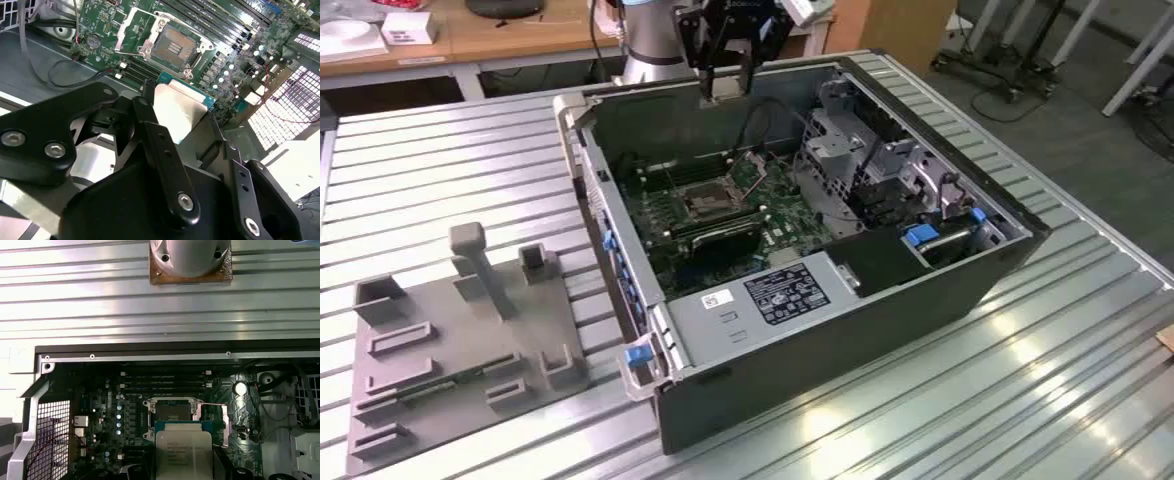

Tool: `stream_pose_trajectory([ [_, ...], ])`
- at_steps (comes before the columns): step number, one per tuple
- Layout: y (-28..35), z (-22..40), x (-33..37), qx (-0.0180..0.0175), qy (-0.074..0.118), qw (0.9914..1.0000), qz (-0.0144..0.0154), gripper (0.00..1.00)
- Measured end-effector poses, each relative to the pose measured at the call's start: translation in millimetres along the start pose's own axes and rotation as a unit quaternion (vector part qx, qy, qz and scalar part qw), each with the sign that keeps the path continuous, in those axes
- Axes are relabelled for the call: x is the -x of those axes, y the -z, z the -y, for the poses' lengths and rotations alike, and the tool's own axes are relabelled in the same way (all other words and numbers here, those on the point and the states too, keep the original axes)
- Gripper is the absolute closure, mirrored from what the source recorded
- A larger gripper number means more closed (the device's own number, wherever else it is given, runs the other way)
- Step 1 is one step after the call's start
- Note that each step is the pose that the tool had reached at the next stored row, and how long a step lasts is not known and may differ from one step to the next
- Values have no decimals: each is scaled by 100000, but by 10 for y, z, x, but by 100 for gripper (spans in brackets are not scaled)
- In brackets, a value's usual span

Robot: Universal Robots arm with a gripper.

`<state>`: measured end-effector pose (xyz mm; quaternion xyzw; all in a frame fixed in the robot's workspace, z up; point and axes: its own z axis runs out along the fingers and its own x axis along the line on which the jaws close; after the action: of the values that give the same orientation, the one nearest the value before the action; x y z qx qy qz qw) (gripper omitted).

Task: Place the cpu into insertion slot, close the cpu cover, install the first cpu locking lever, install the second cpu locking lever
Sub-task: 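Place the cpu into insertion slot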

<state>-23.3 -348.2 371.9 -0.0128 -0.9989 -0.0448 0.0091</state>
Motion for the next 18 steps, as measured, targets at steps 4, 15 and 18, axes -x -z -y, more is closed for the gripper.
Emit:
stream_pose_trajectory([
  [4, 0, 0, 0, 5, 0, 100000, 1, 46],
  [15, -49, 4, 0, 5, 4, 100000, 4, 46],
  [18, -56, 5, -1, -4, 3, 100000, 1, 46],
])
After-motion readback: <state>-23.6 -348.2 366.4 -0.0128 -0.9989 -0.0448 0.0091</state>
